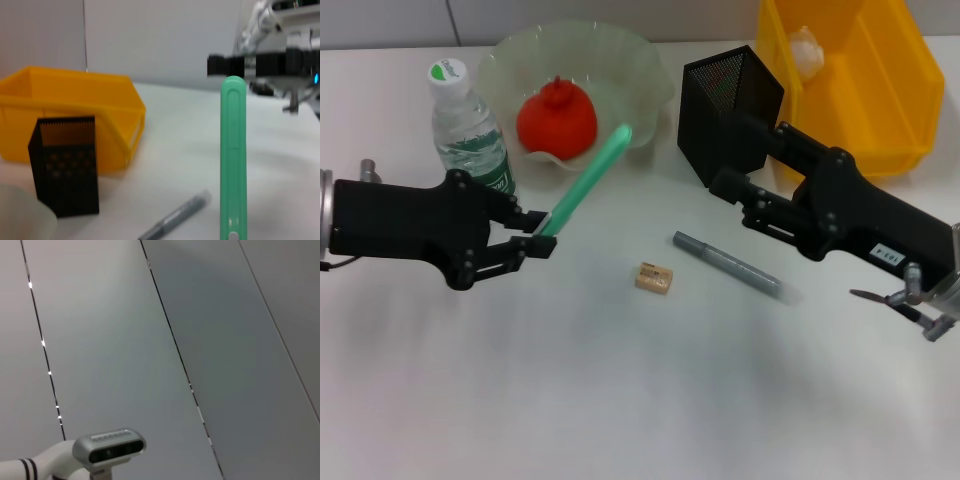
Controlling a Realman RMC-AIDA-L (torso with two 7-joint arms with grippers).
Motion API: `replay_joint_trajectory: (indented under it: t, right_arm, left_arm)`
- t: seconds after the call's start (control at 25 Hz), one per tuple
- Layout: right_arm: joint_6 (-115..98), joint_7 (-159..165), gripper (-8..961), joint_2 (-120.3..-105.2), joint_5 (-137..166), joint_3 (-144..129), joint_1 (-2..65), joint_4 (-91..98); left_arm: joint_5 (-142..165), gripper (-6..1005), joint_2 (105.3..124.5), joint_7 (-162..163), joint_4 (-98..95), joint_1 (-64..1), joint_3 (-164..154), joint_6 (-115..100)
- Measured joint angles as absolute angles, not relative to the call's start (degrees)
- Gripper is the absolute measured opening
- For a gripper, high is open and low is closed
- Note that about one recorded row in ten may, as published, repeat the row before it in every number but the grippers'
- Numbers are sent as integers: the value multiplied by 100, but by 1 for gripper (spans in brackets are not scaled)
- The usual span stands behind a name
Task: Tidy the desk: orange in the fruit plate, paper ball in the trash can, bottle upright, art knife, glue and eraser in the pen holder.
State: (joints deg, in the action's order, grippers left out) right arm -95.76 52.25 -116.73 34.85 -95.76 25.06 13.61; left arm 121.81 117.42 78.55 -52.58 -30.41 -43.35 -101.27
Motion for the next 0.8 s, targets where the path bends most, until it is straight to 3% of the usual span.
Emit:
replay_joint_trajectory:
  t: [0.44,0.68,0.8]
  right_arm:
    - [-9882,6481,765,-11230,3785,-9520,2798,1482]
    - [-9825,7735,764,-10832,4390,-9360,3249,1738]
    - [-9814,8216,764,-10744,4740,-9106,3413,1801]
  left_arm:
    - [13245,246,11800,8124,-6054,-3305,-4661,-10455]
    - [13338,250,11776,8370,-6581,-3300,-5245,-10500]
    - [13548,252,11805,8396,-6725,-3355,-5335,-10514]
